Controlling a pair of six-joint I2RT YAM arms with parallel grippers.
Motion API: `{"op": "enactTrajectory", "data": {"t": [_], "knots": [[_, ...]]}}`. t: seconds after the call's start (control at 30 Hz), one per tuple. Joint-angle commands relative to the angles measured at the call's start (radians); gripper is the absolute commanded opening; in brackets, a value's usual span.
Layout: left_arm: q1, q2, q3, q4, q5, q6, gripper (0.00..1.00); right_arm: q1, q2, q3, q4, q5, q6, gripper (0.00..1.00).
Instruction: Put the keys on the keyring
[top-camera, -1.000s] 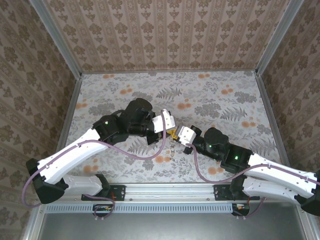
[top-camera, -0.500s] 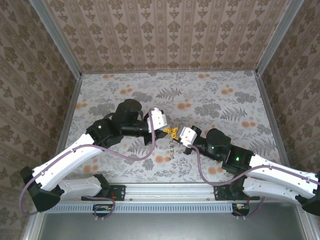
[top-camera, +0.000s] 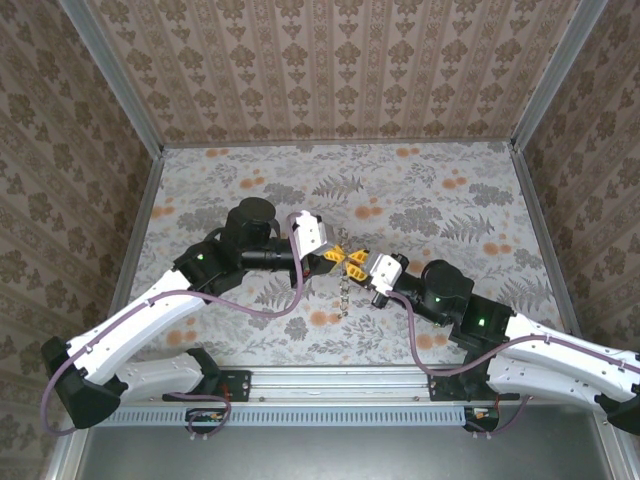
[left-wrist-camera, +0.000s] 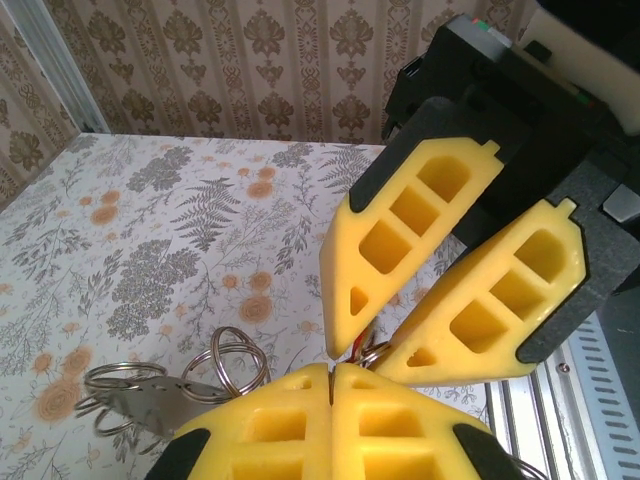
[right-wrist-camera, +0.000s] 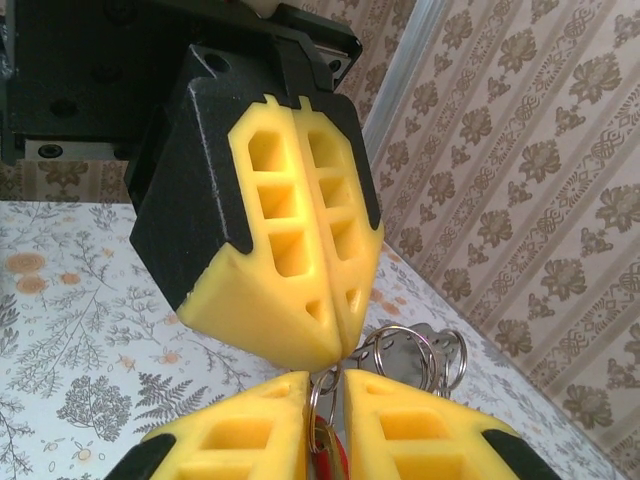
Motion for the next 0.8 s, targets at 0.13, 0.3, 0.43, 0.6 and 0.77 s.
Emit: {"op": "enactTrajectory", "data": {"t": [0.13, 0.3, 0.43, 0.6, 0.77], "knots": [[0.008, -0.026, -0.004, 0.048, 0.021, -0.017, 0.0, -0.002, -0.023, -0.019, 0.023, 0.039, 0.012, 0.09], [0.009, -0.027, -0.016, 0.075, 0.026, -0.027, 0.0, -0.002, -0.014, -0.022, 0.02, 0.03, 0.013, 0.01], [0.009, -0.027, -0.025, 0.1, 0.028, -0.034, 0.0, -0.002, -0.003, -0.021, 0.016, 0.027, 0.014, 0.0], [0.01, -0.031, -0.028, 0.103, 0.025, -0.033, 0.0, -0.002, 0.003, -0.021, 0.0, 0.019, 0.023, 0.0], [0.014, -0.033, -0.03, 0.108, 0.019, -0.034, 0.0, -0.002, -0.002, -0.028, -0.016, 0.0, 0.045, 0.0]]}}
